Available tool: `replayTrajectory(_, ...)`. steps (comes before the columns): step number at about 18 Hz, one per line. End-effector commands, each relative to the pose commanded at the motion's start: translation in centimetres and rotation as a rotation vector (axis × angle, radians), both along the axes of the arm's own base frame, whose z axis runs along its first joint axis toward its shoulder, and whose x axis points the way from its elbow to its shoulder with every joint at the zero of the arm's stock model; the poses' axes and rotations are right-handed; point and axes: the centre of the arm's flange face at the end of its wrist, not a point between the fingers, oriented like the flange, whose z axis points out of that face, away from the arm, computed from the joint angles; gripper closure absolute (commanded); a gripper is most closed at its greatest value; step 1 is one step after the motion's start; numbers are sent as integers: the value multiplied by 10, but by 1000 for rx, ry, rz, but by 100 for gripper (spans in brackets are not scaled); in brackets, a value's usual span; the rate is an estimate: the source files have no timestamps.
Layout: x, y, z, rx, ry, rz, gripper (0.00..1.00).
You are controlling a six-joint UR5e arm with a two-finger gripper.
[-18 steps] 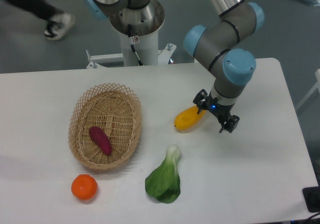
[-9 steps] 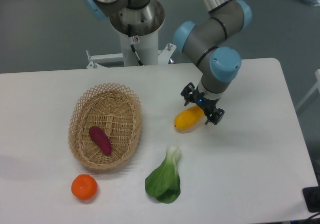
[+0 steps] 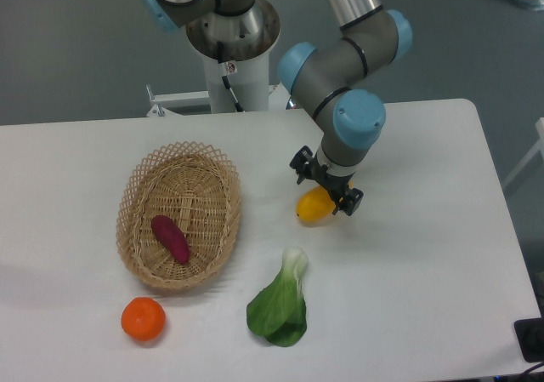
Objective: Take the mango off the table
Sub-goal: 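Close the gripper around the yellow mango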
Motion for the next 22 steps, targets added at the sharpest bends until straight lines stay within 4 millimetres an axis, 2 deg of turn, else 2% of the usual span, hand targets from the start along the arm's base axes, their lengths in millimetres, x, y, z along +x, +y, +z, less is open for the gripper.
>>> replayTrajectory(8, 2, -5, -5, -43, 15, -8, 0)
replayTrajectory(9, 2, -5, -6, -44, 13, -7, 5)
replayTrajectory(10, 2, -5, -6, -45, 14, -7, 15)
replayTrajectory(13, 1, -4, -4, -42, 17, -7, 35)
replayTrajectory(16, 0, -4, -2, -43, 24, -9, 48)
replayTrajectory(19, -3, -3, 3, -38, 33, -15, 53)
replayTrajectory(22, -12, 1, 17, -26, 53, -16, 55)
